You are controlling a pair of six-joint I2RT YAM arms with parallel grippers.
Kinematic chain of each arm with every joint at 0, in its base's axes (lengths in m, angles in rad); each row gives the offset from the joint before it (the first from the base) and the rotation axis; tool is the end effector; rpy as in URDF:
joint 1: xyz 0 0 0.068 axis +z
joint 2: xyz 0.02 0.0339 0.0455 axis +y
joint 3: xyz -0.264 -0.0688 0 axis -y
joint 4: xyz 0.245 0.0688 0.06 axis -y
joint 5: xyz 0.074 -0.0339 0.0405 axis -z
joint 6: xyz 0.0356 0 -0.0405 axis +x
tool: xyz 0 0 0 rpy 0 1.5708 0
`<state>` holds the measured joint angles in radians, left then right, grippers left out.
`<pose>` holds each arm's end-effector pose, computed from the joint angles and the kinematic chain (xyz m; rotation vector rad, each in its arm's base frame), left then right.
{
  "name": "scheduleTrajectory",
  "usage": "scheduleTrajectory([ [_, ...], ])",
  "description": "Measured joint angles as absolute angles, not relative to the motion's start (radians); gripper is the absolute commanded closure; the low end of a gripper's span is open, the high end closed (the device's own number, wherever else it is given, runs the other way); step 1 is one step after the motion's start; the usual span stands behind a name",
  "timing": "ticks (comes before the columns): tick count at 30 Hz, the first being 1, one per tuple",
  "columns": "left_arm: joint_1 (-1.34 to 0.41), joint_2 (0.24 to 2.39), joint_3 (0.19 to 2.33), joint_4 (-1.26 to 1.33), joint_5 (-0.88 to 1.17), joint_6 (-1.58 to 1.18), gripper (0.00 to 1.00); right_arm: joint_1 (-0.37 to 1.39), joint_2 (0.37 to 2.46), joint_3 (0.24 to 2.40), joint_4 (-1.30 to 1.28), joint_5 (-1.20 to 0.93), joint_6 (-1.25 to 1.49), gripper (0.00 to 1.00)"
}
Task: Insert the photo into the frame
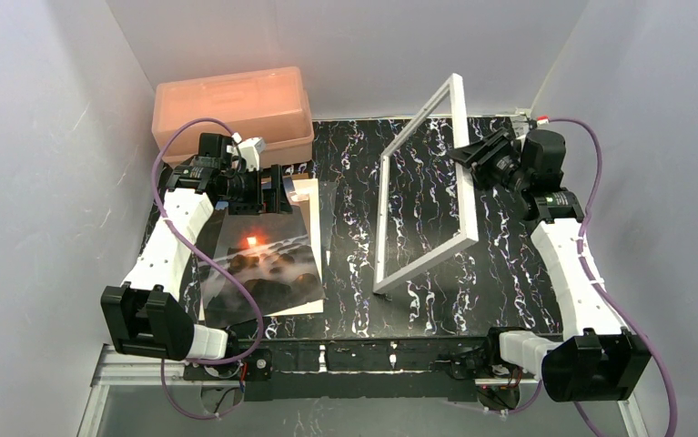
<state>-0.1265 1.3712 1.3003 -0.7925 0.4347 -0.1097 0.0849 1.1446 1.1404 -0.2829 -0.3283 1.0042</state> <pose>0.2812 -0.0509 0.3340 0.2174 2.4154 -0.6352 0.2575 0.0334 0.3824 0.6537 1.8690 1.0392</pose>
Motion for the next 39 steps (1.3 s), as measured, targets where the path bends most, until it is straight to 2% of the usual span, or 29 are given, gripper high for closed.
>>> scheduleTrajectory([
  [3,-0.126,1.369,1.298,-0.792,0.430,-0.102,0.02,0.065,1.131,1.080,-0.286,-0.334,1.021,0.48],
  [8,-0.126,1.360,1.283,-0.792,0.426,-0.089,0.02,0.054,1.128,1.052,-0.340,-0.331,1.010,0.55],
  [17,-0.126,1.356,1.266,-0.789,0.425,-0.082,0.01,0.054,1.168,1.171,-0.569,-0.197,0.751,0.65],
  [25,-0.126,1.356,1.254,-0.786,0.403,-0.065,0.02,0.052,1.173,1.110,-0.611,-0.073,0.578,0.64],
  [29,-0.126,1.354,1.251,-0.785,0.398,-0.057,0.02,0.052,1.209,1.045,-0.595,-0.051,0.538,0.59],
  [39,-0.126,1.330,1.250,-0.786,0.376,-0.027,0.01,0.051,1.299,0.873,-0.593,0.015,0.471,0.57],
])
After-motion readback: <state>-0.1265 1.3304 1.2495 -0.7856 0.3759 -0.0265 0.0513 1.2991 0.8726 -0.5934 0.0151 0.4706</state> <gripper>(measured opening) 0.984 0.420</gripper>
